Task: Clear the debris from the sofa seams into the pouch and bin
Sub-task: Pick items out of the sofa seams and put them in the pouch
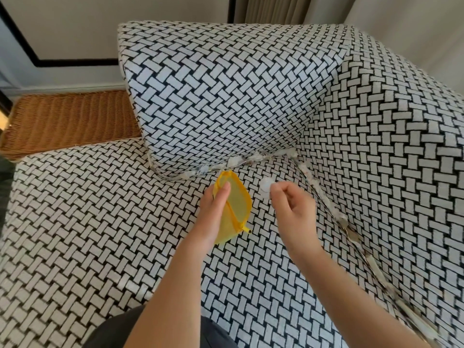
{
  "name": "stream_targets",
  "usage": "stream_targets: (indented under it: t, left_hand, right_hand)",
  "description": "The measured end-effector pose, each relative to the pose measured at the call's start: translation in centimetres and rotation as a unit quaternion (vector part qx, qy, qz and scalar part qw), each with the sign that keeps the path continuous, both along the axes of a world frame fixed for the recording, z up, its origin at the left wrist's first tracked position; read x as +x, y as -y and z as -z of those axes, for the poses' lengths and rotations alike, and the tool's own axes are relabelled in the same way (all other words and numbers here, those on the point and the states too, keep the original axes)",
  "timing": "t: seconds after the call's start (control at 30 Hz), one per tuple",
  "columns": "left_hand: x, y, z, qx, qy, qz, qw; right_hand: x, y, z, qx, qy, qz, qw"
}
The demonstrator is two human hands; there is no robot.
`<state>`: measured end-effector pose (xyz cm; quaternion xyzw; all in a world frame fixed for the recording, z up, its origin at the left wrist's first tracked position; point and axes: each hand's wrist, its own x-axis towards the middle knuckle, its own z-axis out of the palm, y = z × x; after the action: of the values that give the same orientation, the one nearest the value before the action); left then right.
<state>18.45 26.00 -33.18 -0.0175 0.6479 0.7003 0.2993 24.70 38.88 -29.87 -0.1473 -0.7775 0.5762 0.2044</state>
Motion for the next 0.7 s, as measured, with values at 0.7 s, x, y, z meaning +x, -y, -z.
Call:
stream_targets:
  t: [0.7]
  left_hand:
    - [-0.1,0.0,0.7,-0.033,-0.001,0.016,0.999]
  right_hand:
    - [-1.7,-6.8,6.6,0.360,0.212,0.171,0.892]
